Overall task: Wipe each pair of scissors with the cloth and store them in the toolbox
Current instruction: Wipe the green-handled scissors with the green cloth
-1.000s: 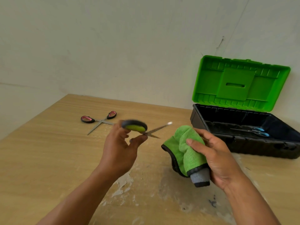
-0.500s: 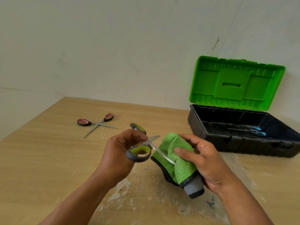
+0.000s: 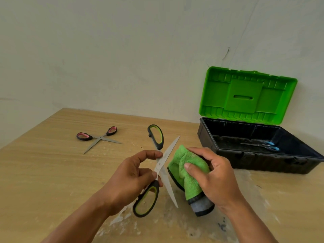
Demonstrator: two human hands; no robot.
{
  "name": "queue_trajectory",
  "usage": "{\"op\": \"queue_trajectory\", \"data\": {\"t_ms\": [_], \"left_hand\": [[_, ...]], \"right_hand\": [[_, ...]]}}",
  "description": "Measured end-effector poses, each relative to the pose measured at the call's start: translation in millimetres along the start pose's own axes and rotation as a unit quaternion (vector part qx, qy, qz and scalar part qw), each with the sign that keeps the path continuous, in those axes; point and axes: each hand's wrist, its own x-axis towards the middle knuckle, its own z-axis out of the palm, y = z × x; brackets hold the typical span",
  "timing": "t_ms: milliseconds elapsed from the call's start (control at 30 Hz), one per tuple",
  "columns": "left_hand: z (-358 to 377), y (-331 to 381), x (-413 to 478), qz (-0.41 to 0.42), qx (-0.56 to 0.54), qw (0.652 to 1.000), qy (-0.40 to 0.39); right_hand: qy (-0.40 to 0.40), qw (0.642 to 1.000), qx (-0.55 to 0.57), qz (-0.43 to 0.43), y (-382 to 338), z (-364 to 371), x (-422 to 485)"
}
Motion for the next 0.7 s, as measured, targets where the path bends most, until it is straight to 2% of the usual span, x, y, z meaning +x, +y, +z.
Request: {"op": "queue_trajectory", "data": {"t_ms": [67,167,300,367,567,700], "left_hand": [[2,-1,2,0.012,-0.005,1.0,0.021],[5,-3,6,0.013,-0.043,0.997,0.066],[7,-9,10,-0.02,-0.077,0.994,0.079],[8,-9,10,-0.03,-0.091,0.992,0.076],[9,-3,9,-0.061,-0.158,0.983,0.066],[12,-1,6,-0.057,-0.131,0.987,0.068]], "right_hand": [[0.018,0.994,-0.077,-0.07,2,2,-1],[0.038,0.966,-0.196,-0.167,6,11,-5],[0.025,0.931,-0.301,-0.203,8,30,-14],[0.027,0.925,-0.314,-0.212,8,33,-16],[0.087,0.937,-0.268,-0.207,5,11,-4],[0.084,0.939,-0.253,-0.219,2,7,-2]]}}
